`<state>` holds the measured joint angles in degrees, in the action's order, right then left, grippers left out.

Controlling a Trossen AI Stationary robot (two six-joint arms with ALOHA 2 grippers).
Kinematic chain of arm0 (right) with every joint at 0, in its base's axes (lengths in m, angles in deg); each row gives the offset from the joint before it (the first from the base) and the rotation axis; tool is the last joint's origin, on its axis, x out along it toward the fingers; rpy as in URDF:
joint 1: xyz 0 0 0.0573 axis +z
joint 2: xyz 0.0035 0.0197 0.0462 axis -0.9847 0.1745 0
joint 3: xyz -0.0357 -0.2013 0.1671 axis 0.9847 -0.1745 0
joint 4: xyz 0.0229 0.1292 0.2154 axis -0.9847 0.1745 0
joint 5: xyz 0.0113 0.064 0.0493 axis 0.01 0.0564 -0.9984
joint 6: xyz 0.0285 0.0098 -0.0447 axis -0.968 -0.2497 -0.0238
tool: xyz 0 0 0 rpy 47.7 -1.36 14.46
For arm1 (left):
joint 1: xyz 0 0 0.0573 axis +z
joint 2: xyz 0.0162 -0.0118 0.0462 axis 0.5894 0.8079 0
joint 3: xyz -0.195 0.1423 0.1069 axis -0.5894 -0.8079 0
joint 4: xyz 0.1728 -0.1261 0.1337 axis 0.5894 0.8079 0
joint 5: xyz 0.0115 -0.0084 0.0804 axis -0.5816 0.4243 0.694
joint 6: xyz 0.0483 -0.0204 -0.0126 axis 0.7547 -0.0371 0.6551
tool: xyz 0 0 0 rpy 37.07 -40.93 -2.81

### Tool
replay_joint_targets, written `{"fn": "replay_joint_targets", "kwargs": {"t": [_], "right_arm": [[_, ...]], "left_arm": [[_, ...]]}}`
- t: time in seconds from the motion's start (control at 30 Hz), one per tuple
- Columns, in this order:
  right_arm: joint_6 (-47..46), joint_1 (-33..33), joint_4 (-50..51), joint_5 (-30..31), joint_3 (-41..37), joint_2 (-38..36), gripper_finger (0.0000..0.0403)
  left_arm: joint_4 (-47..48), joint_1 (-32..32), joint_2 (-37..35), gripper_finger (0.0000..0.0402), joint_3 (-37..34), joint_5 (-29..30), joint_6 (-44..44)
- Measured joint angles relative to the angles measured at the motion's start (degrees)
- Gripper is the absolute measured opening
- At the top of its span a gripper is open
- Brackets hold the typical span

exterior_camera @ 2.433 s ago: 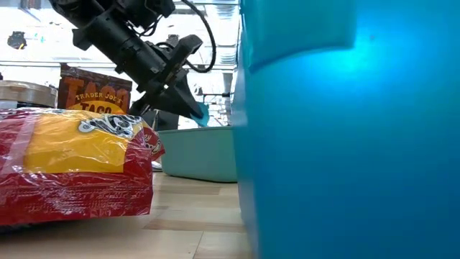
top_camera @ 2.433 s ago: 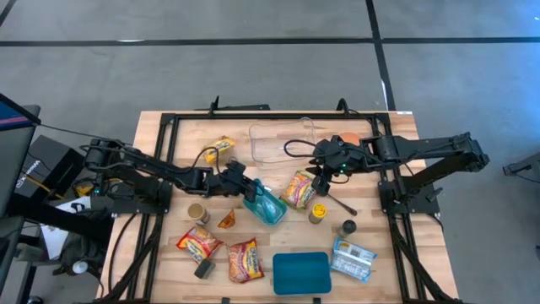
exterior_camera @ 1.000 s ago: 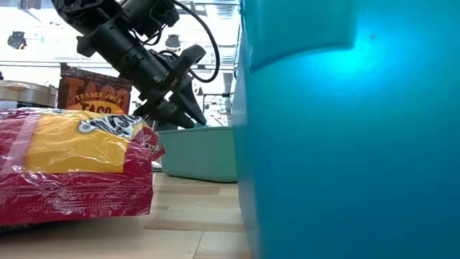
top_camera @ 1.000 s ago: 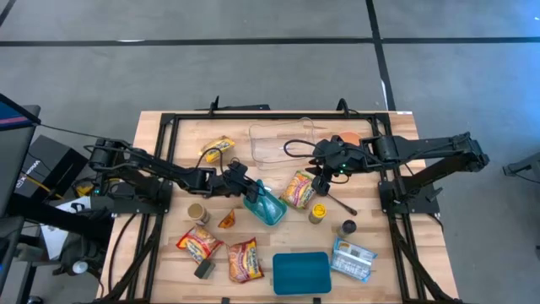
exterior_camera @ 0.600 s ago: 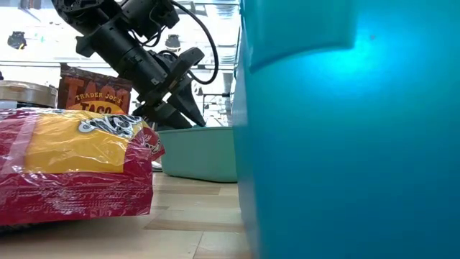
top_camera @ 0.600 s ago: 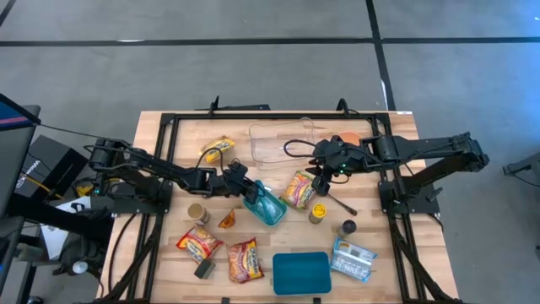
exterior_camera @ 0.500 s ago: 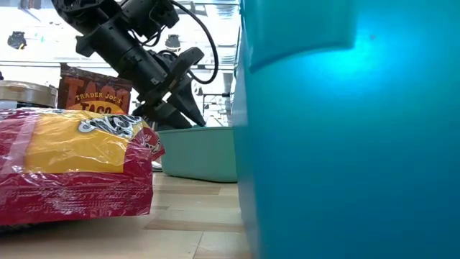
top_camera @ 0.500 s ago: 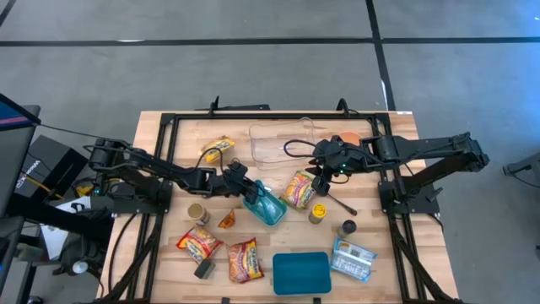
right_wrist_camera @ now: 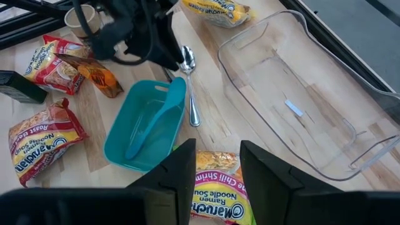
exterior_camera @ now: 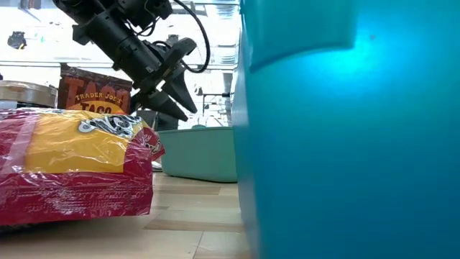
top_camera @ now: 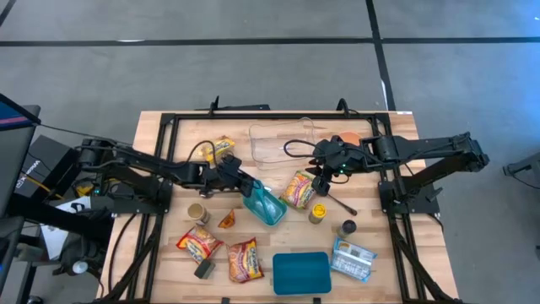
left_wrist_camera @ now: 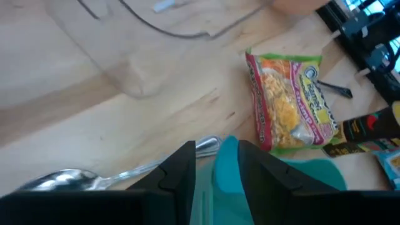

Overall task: Pick & Place Food Item
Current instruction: Put the yellow seasoning bottle into the blue bin

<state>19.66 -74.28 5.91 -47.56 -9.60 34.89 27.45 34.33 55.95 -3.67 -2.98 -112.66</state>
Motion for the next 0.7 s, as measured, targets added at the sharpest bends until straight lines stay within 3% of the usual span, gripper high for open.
{"fn": "replay_joint_targets", "kwargs": {"t": [0.33, 0.7], "right_arm": [[0.0, 0.0, 0.0, 0.0, 0.0, 0.0, 0.0118], [0.0, -0.1, 0.0, 0.0, 0.0, 0.0, 0.0118]], "left_arm": [[-0.8, 1.6, -8.1, 0.0112, 0.0, 0.0, 0.0], [-10.8, 0.1, -13.9, 0.009, 0.0, -0.1, 3.1]]}}
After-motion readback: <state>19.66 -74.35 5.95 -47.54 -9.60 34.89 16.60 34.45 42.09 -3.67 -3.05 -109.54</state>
